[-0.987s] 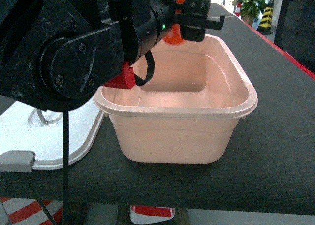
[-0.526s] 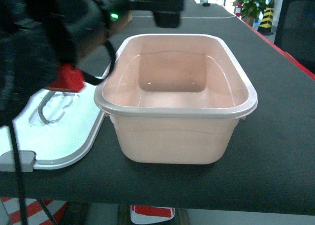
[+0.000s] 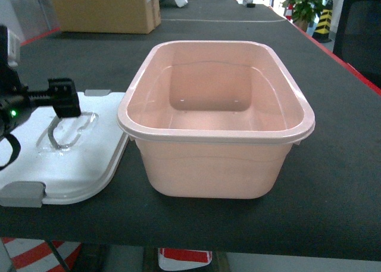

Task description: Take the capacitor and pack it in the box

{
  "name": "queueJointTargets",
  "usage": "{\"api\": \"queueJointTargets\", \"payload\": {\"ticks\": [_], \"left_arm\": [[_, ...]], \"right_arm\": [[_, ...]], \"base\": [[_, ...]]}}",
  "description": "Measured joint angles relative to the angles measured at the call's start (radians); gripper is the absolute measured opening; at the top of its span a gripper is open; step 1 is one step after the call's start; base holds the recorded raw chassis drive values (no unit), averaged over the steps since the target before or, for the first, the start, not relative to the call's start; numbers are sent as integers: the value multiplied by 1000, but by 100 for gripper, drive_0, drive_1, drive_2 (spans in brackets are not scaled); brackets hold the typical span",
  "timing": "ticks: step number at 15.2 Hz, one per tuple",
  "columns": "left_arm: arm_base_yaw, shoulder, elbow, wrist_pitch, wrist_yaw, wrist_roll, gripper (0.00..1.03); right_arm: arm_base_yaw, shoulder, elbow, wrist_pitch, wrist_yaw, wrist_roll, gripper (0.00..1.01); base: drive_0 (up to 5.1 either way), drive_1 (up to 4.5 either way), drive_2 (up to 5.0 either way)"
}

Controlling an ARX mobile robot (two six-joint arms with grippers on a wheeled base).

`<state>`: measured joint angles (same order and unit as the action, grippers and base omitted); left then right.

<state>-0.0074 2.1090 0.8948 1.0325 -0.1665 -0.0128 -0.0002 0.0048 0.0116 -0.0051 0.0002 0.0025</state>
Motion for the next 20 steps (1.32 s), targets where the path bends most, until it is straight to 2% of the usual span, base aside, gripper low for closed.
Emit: {"api": "queueJointTargets", "payload": {"ticks": [2, 4, 5, 9, 12, 13, 15, 17, 19, 20], "left_arm": [[14, 143, 79, -34, -6, 6, 98], [10, 175, 104, -79, -6, 11, 98], [8, 175, 117, -76, -19, 14, 91], [5, 175, 121, -66, -24, 28, 43], [2, 171, 110, -56, -17, 55, 7], [0, 167, 107, -60, -23, 62, 2], [1, 137, 82, -64, -24, 65, 2], [-4, 14, 51, -106, -27, 66, 2], [-20, -190, 76, -180, -56, 55, 2], [-46, -285, 131, -254, -85, 43, 2]], "right_arm": [[0, 0, 0, 0, 0, 0, 98], [0, 0, 0, 0, 0, 0, 98], [0, 0, 0, 0, 0, 0, 98], [0, 0, 0, 0, 0, 0, 98], [0, 0, 0, 0, 0, 0, 98], [0, 0, 0, 0, 0, 0, 98], [0, 0, 0, 0, 0, 0, 98], [0, 0, 0, 0, 0, 0, 98], [0, 0, 0, -1, 0, 0, 98], [0, 0, 0, 1, 0, 0, 98]], "base": [[0, 0, 0], [0, 0, 0], [0, 0, 0], [0, 0, 0], [0, 0, 0], [0, 0, 0], [0, 0, 0], [0, 0, 0], [0, 0, 0], [0, 0, 0]]}}
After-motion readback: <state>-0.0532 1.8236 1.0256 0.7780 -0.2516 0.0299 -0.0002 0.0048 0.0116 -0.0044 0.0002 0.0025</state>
